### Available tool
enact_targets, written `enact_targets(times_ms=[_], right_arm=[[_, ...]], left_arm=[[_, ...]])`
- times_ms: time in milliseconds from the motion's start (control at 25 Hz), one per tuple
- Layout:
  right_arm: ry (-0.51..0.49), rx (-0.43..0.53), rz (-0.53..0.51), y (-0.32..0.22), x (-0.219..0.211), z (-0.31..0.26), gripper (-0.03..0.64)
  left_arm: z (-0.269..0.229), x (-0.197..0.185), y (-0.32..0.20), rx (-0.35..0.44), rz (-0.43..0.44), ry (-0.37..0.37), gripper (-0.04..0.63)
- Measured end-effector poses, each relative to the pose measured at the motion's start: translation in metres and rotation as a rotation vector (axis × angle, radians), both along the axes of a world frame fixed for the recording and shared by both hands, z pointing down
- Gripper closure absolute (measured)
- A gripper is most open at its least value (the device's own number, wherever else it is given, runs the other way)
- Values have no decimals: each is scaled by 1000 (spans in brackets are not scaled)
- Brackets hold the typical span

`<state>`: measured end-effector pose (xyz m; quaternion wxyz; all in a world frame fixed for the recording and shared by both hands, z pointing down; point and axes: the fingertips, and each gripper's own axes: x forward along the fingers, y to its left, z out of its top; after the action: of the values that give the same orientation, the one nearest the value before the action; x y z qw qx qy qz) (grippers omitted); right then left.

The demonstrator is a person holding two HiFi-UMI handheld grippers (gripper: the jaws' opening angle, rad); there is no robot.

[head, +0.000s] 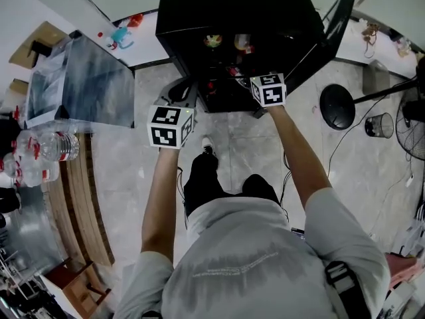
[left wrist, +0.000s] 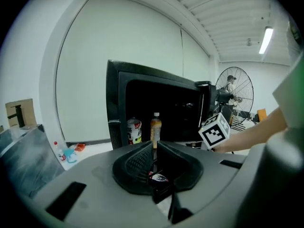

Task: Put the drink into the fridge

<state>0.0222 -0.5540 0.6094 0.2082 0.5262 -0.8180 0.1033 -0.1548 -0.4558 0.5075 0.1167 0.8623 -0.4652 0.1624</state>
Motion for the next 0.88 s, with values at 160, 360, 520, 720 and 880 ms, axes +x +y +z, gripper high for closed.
enact_targets(times_ms=[160, 360, 520, 720, 880], right_arm=[[19, 21, -25, 59, 15, -36, 386], [51, 63, -81, 116, 39, -87, 450], [64, 94, -110, 154, 60, -126, 499], [64, 157, -98, 194, 89, -174, 615], [21, 169, -110, 222, 104, -202, 617]], left_arm=[[-24, 9, 29, 4, -34, 12, 565], [-57, 19, 66, 30, -71, 4, 565], [-83, 32, 96, 74, -81, -25, 565], [-111, 53, 133, 132, -75, -46, 565], [-127, 69, 158, 165, -57, -57, 565]])
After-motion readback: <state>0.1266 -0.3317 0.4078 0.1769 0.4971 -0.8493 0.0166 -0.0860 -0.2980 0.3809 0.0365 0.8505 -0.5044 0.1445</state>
